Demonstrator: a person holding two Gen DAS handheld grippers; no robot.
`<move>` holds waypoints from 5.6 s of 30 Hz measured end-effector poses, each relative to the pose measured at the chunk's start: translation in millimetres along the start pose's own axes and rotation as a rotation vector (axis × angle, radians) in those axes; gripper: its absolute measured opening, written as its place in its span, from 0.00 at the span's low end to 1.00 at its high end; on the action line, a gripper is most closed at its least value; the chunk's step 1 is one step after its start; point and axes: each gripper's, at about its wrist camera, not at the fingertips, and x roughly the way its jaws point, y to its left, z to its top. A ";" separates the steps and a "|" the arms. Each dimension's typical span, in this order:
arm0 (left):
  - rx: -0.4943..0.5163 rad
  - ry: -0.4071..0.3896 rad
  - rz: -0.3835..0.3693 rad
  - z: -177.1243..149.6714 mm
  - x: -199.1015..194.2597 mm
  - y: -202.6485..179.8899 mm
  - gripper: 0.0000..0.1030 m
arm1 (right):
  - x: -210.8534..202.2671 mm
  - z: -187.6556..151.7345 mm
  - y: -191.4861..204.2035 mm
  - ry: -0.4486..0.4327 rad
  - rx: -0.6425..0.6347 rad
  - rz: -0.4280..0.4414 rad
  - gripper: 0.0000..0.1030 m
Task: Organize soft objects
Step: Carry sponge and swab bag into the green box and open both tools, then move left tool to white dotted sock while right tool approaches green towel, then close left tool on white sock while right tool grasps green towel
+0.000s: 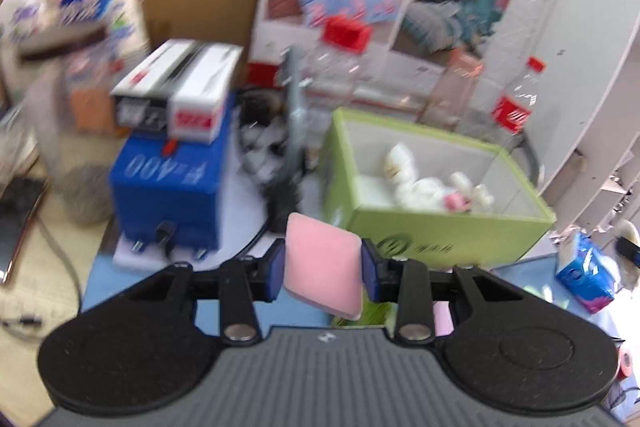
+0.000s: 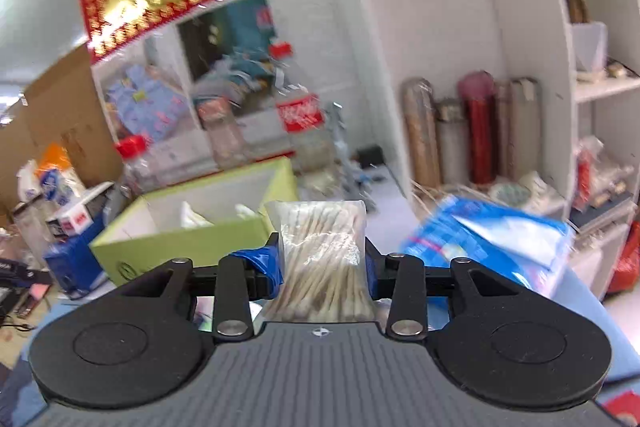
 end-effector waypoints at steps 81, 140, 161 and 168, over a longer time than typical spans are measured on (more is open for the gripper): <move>0.100 0.334 0.095 -84.0 80.0 5.0 0.99 | -53.3 -91.5 7.5 0.016 0.214 -0.220 0.54; -0.075 0.113 0.167 -102.9 -23.4 37.0 0.99 | -35.6 -61.0 12.7 0.322 -0.341 0.005 0.59; 0.183 0.262 0.104 -111.2 6.8 33.9 0.99 | 20.0 -87.2 -16.6 0.461 -0.321 0.027 0.64; 0.242 0.308 0.131 -124.5 22.5 35.4 0.99 | 20.2 -93.5 -16.8 0.422 -0.321 0.024 0.70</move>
